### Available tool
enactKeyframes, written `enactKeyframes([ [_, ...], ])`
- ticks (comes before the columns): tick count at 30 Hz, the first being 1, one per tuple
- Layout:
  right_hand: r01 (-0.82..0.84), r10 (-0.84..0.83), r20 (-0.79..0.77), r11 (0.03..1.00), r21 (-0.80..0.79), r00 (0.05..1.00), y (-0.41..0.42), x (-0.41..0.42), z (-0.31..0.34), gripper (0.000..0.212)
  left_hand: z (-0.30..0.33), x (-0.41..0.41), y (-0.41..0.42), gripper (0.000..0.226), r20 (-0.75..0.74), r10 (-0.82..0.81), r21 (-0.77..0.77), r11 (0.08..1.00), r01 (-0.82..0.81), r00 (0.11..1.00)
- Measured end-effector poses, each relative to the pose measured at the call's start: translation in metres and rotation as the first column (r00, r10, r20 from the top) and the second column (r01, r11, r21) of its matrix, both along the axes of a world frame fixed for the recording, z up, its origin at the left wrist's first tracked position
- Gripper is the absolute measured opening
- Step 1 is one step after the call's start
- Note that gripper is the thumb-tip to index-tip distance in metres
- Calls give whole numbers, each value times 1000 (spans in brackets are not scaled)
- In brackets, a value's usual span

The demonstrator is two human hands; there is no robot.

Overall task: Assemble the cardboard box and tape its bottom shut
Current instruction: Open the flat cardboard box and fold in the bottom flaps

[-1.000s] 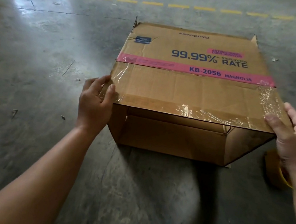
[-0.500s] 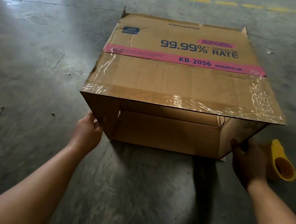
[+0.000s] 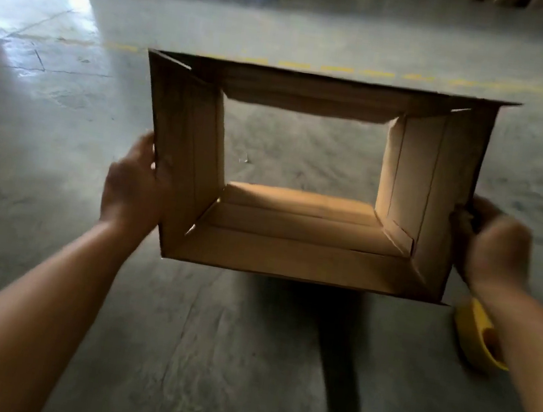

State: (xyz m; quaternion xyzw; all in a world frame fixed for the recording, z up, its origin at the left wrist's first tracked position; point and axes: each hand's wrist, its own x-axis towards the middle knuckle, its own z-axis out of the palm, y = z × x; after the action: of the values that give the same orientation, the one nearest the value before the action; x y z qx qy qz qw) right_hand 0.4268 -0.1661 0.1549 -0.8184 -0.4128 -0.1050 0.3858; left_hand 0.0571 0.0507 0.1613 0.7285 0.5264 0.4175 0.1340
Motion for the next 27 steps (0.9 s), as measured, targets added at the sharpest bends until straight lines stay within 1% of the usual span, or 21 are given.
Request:
enactKeyframes([
  [2,-1,5,154,1000,-26,988,12,12,45,31,42,0,13,42,-35,-4,46,999,5,999],
  [3,12,-3,201,999,-46,980,17,17,66,30,62,-2,18,43,-73,-3,63,998,7,997],
  [6,33,13,280,987,-158,960,34,27,122,35,117,-6,30,38,-256,11,94,995,13,967],
  [7,45,20,300,977,-207,954,39,30,137,35,132,-6,36,35,-320,10,82,996,18,947],
  [9,59,39,315,954,-295,948,46,37,161,39,156,-8,46,30,-407,-24,-8,1000,22,913],
  [11,77,45,316,928,-365,948,50,42,177,42,172,-11,54,24,-444,-59,-112,994,10,894],
  [12,88,38,298,913,-399,954,53,45,182,39,176,-12,55,21,-457,-63,-139,990,-1,887],
  [14,94,29,254,884,-458,967,56,46,189,31,179,-14,57,19,-451,-67,-177,984,-16,890],
  [17,100,45,262,851,-515,964,58,44,186,34,170,-16,56,23,-440,-73,-201,979,-19,895],
  [20,67,71,232,839,-539,970,55,41,169,39,159,-16,51,20,-456,-62,-212,976,-41,888],
  [23,48,100,234,830,-556,967,51,40,154,31,155,-11,42,19,-437,-90,-245,969,-22,895],
  [25,49,96,222,819,-572,970,49,42,154,28,155,-9,35,18,-342,-130,-311,950,18,931],
  [26,54,101,217,790,-611,971,49,43,154,27,154,-9,33,16,-262,-158,-371,927,52,952],
  [27,69,110,221,738,-671,969,50,43,156,26,153,-10,29,15,-170,-191,-443,891,99,967],
])
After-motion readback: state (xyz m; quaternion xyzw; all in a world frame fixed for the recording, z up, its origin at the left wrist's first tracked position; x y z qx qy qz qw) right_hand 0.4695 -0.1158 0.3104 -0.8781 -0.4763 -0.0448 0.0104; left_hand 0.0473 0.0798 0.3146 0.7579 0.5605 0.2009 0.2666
